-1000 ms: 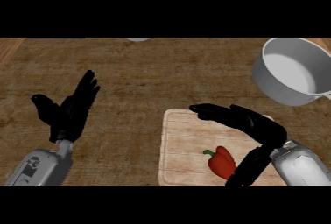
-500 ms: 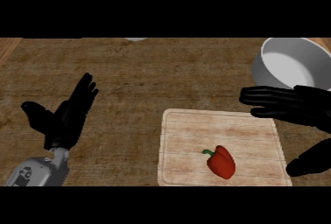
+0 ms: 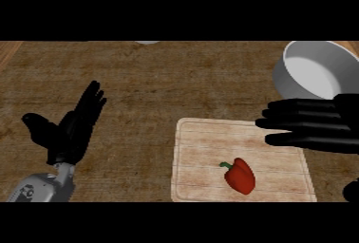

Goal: Pick the bell pepper from the cutting board and place it in the pot

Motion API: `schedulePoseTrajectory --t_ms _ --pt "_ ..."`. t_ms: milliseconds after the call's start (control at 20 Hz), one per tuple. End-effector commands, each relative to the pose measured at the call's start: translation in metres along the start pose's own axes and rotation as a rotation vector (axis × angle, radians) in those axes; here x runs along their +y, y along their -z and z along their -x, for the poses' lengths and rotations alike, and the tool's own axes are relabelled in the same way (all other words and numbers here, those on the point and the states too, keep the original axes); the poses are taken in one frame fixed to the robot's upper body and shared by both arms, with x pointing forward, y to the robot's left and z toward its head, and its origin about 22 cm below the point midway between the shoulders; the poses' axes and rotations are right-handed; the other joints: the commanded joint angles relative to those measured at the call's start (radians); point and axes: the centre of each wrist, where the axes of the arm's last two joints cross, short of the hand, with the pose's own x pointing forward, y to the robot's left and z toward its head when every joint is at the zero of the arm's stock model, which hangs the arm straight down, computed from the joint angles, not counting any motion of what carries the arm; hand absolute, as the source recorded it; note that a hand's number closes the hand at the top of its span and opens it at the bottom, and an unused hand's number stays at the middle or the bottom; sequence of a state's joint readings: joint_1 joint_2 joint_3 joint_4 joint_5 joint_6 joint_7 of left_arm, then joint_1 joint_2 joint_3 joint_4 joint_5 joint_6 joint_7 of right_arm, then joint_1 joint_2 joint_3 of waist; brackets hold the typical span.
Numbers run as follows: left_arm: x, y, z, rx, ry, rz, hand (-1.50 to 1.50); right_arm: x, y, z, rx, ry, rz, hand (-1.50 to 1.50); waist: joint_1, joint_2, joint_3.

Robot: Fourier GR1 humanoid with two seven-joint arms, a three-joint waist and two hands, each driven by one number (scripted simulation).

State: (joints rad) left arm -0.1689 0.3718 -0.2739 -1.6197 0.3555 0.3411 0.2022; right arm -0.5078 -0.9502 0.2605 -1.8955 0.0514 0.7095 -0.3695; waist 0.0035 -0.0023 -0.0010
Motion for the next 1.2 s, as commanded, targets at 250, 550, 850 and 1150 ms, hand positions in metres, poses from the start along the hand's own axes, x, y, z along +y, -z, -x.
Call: schedulePoseTrajectory --t_ms 250,550,850,1150 --pt "0.009 -0.006 -0.001 0.002 -0.01 0.003 0.0 0.017 0.032 -0.009 0.103 0.001 -0.157 -1.5 0.006 0.002 0.0" --pt "-0.01 0.011 -0.016 -0.003 0.008 -0.006 0.0 0.039 0.04 -0.01 0.17 -0.055 -0.264 -1.5 -0.003 0.003 0.001" --pt "-0.005 -0.009 -0.016 -0.001 0.0 -0.018 0.0 0.047 0.037 -0.009 0.219 -0.117 -0.252 -1.5 -0.002 0.001 0.001" --pt "0.009 -0.014 -0.006 -0.001 -0.005 0.01 0.0 0.07 0.037 0.001 0.221 -0.054 -0.209 -1.5 -0.001 0.002 0.001"
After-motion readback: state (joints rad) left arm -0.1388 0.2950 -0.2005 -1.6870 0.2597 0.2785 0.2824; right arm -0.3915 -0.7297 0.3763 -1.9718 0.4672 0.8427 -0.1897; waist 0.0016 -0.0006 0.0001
